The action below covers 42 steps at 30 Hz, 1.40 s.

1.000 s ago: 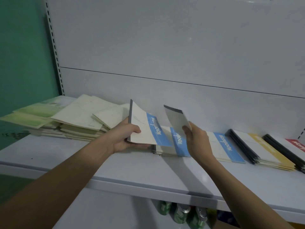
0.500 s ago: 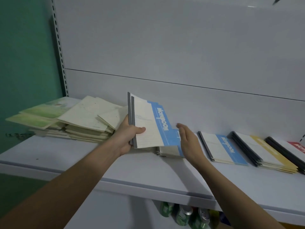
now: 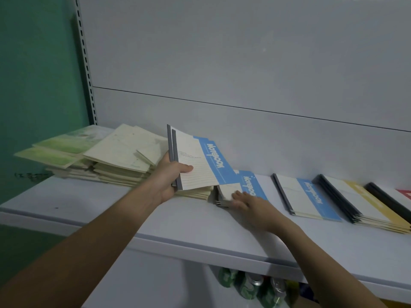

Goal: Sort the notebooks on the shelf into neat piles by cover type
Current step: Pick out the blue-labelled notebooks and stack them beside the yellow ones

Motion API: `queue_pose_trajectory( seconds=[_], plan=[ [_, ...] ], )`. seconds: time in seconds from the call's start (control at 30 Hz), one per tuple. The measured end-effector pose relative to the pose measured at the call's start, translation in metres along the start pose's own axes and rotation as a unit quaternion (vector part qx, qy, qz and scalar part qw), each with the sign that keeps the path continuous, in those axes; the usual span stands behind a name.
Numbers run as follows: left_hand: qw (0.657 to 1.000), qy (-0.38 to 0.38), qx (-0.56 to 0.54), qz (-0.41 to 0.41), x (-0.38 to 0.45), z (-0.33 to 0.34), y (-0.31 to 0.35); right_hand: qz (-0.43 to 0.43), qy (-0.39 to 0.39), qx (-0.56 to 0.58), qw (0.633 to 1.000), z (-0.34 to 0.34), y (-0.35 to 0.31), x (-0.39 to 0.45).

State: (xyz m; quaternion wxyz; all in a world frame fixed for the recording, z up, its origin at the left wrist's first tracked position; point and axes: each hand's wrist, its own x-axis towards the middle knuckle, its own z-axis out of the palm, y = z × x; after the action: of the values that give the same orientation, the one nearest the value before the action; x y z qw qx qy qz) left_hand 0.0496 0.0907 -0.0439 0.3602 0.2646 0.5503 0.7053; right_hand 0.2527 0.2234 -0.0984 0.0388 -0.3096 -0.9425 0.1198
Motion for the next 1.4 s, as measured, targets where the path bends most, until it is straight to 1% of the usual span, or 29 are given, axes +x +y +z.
queue_pose_trajectory(
  seconds=[0.03,0.07,0.13,0.17,0.27,0.33,0.37,0.4,0.47,0.5,0.57,0.63,0.67,0.7,0.77,0.8,0.87,0.9,0.97,1.0,1.03,1.07,1.1,1.13,1.17,1.23,1.27,1.33,1.4],
  plan=[
    [1.000,0.002,-0.001,-0.004,0.001,0.002,-0.001,0.020,0.042,0.037,0.998,0.000,0.004,0.002],
    [1.000,0.004,0.000,-0.006,0.001,0.004,-0.002,0.046,0.101,0.098,0.989,-0.001,0.007,0.003],
    [1.000,0.011,0.007,-0.008,0.001,0.010,-0.002,0.082,0.232,0.219,0.944,-0.005,0.014,0.004],
    [1.000,0.012,0.012,-0.008,0.001,0.013,-0.002,0.088,0.284,0.254,0.920,-0.008,0.016,0.004],
    [0.999,0.001,0.034,-0.008,0.001,0.028,-0.006,0.092,0.385,0.304,0.866,-0.023,0.018,0.001],
    [0.999,-0.006,0.051,-0.012,0.001,0.044,-0.012,0.070,0.420,0.306,0.851,-0.035,0.014,-0.004],
    [0.998,-0.009,0.056,-0.014,0.001,0.053,-0.016,0.050,0.421,0.292,0.857,-0.041,0.011,-0.007],
    [0.998,-0.013,0.057,-0.014,0.000,0.063,-0.020,0.029,0.411,0.261,0.873,-0.046,0.008,-0.011],
    [0.999,-0.015,0.048,-0.010,0.000,0.083,-0.028,-0.014,0.378,0.162,0.912,-0.048,0.006,-0.017],
    [0.999,-0.010,0.040,-0.010,0.000,0.092,-0.031,-0.036,0.373,0.107,0.921,-0.047,0.008,-0.021],
    [1.000,-0.007,0.023,-0.012,-0.002,0.110,-0.035,-0.093,0.359,0.026,0.928,-0.042,0.014,-0.031],
    [0.999,-0.028,0.009,-0.018,-0.003,0.125,-0.039,-0.141,0.336,-0.006,0.931,-0.035,0.023,-0.040],
    [0.999,-0.036,0.017,-0.016,-0.002,0.132,-0.043,-0.151,0.309,-0.008,0.939,-0.032,0.027,-0.043],
    [0.999,-0.036,0.032,-0.011,-0.002,0.138,-0.048,-0.143,0.276,0.010,0.950,-0.031,0.032,-0.046],
    [0.998,-0.027,0.058,-0.004,0.000,0.149,-0.062,-0.099,0.215,0.097,0.967,-0.030,0.051,-0.049],
    [0.998,-0.023,0.059,-0.006,0.002,0.155,-0.070,-0.069,0.211,0.120,0.968,-0.030,0.063,-0.050],
    [0.999,-0.014,0.046,-0.023,0.005,0.167,-0.085,0.006,0.254,0.138,0.957,-0.030,0.087,-0.052],
    [0.999,-0.009,0.040,-0.032,0.005,0.174,-0.091,0.056,0.262,0.177,0.947,-0.032,0.098,-0.054],
    [0.998,-0.001,0.043,-0.040,0.006,0.191,-0.104,0.141,0.227,0.318,0.909,-0.032,0.118,-0.055],
    [0.998,-0.002,0.055,-0.042,0.007,0.200,-0.109,0.164,0.213,0.390,0.881,-0.029,0.129,-0.055],
    [0.997,-0.005,0.068,-0.046,0.009,0.209,-0.113,0.178,0.216,0.444,0.851,-0.026,0.140,-0.054],
    [0.996,-0.011,0.076,-0.049,0.011,0.218,-0.116,0.186,0.232,0.473,0.830,-0.025,0.151,-0.054],
    [0.995,-0.015,0.086,-0.052,0.017,0.226,-0.117,0.193,0.255,0.478,0.818,-0.024,0.159,-0.053],
    [0.993,-0.021,0.101,-0.053,0.022,0.234,-0.119,0.200,0.272,0.468,0.817,-0.023,0.169,-0.051],
    [0.991,-0.027,0.122,-0.049,0.029,0.241,-0.121,0.206,0.284,0.445,0.824,-0.025,0.176,-0.049],
    [0.979,-0.041,0.197,-0.034,0.044,0.258,-0.127,0.224,0.292,0.377,0.850,-0.032,0.188,-0.044],
    [0.964,-0.045,0.259,-0.027,0.050,0.267,-0.131,0.231,0.288,0.331,0.869,-0.034,0.193,-0.040],
    [0.914,-0.036,0.403,-0.010,0.059,0.280,-0.146,0.242,0.264,0.199,0.912,-0.028,0.200,-0.033],
    [0.870,-0.039,0.492,0.009,0.058,0.288,-0.162,0.250,0.222,0.086,0.938,-0.016,0.204,-0.028]
  ],
)
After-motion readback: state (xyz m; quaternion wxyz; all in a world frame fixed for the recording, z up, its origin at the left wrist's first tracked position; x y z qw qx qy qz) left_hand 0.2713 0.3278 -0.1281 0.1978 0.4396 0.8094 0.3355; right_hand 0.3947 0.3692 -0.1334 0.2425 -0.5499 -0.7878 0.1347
